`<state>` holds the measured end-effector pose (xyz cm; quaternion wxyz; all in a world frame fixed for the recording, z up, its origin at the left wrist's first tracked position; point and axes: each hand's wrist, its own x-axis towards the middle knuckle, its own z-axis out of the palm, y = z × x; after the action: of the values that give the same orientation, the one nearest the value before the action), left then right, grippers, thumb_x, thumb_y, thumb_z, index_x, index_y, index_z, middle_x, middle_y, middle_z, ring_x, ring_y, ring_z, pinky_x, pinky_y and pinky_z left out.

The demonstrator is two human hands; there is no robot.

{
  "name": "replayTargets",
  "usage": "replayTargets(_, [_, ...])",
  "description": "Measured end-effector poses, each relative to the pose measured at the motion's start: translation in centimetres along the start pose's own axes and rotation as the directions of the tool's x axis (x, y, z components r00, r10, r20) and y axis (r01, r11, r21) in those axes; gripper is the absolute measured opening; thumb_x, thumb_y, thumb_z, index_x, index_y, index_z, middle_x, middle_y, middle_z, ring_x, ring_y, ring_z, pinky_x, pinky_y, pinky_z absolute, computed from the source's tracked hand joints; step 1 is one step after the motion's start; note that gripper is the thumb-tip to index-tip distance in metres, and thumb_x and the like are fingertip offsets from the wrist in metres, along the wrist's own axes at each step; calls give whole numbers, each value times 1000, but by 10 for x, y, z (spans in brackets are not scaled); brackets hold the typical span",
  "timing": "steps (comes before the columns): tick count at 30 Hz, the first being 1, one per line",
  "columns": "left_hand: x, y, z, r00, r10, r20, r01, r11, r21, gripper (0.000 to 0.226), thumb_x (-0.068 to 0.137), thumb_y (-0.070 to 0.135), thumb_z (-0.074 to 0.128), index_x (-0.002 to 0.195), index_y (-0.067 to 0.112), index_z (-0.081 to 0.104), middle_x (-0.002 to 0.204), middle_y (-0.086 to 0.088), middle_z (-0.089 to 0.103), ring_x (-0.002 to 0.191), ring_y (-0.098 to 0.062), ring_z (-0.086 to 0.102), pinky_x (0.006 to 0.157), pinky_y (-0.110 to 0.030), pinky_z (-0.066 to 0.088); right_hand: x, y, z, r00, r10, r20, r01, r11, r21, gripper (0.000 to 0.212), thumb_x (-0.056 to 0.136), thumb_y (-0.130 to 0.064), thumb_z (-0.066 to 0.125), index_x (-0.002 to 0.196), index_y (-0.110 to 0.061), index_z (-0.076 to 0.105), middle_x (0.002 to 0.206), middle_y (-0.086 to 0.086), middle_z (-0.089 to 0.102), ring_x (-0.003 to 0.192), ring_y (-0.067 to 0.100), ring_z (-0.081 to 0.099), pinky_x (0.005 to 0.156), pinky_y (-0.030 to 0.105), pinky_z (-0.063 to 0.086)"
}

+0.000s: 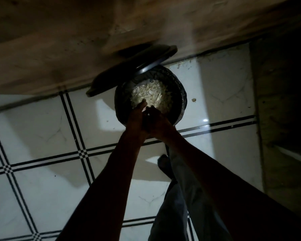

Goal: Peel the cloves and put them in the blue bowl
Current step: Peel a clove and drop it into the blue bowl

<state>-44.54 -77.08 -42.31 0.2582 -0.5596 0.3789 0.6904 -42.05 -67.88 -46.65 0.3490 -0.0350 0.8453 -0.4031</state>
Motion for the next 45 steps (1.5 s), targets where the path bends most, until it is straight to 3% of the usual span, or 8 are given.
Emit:
replayTargets(3, [-6, -6, 5, 979, 86, 183, -85, 996, -13, 42, 110, 13, 33, 150, 6, 43, 142, -10, 55, 127, -20, 57, 97, -28, 52, -19, 6, -27, 939, 329, -102, -284, 907, 312, 54, 106, -43, 51, 143, -4, 55, 138, 22, 62, 129, 41, 59, 110, 55, 46])
replayTargets(6, [-27, -10, 7, 982, 89, 166, -124, 970, 211, 43, 112, 14, 29, 154, 10, 37, 147, -9, 54, 130, -19, 58, 95, -23, 51, -63, -2, -60, 867, 436, -243, -256, 806, 533, 44, 106, -43, 55, 141, -16, 59, 133, 9, 67, 119, 22, 64, 99, 32, 52])
replayTargets(8, [-57, -11, 13, 980, 109, 168, -159, 933, 322, 44, 111, 14, 35, 154, 7, 37, 150, -14, 54, 133, -26, 57, 97, -26, 52, -96, -3, -81, 842, 465, -273, -200, 740, 642, 37, 105, -47, 56, 134, -25, 61, 127, 0, 69, 113, 22, 68, 97, 40, 57])
replayTargets(12, [-144, -9, 42, 950, 175, 259, -285, 827, 485, 36, 104, 9, 54, 139, 3, 55, 131, -16, 68, 103, -19, 72, 88, -26, 59, -181, -11, -137, 746, 499, -441, -125, 756, 643, 47, 104, -48, 57, 145, -24, 52, 120, -5, 66, 101, 14, 70, 91, 45, 61])
replayTargets(23, [-421, -128, 169, 681, 92, 727, -662, 501, 557, 20, 98, 16, 68, 118, 17, 69, 112, -4, 74, 102, -21, 73, 86, -32, 58, -535, -52, -249, 368, 496, -786, 118, 814, 569, 51, 103, -52, 57, 143, -21, 54, 127, -2, 67, 112, 9, 67, 93, 34, 59])
replayTargets(34, [-581, -377, 294, 407, -368, 836, -822, 253, 511, 8, 101, 11, 61, 99, 15, 67, 81, 1, 75, 67, -7, 71, 62, -19, 54, -807, 35, -250, -165, 709, -686, 302, 698, 649, 32, 100, -44, 66, 127, -26, 65, 113, -1, 72, 104, 16, 73, 89, 51, 62])
replayTargets(41, [-599, -549, 355, 396, -462, 794, -863, 109, 494, 6, 102, 12, 62, 101, 13, 68, 89, -4, 73, 71, -10, 70, 65, -21, 56, -916, 142, -242, -253, 778, -575, 231, 625, 745, 21, 101, -39, 66, 117, -27, 71, 104, -4, 75, 95, 12, 73, 81, 40, 64])
replayTargets(45, [-594, -616, 383, 397, -424, 814, -911, -74, 406, 8, 101, 12, 64, 106, 13, 70, 99, -9, 73, 89, -23, 71, 75, -36, 59, -955, 192, -246, -228, 792, -567, 156, 604, 781, 15, 102, -22, 66, 112, -14, 73, 99, 1, 74, 72, -3, 67, 56, 7, 49])
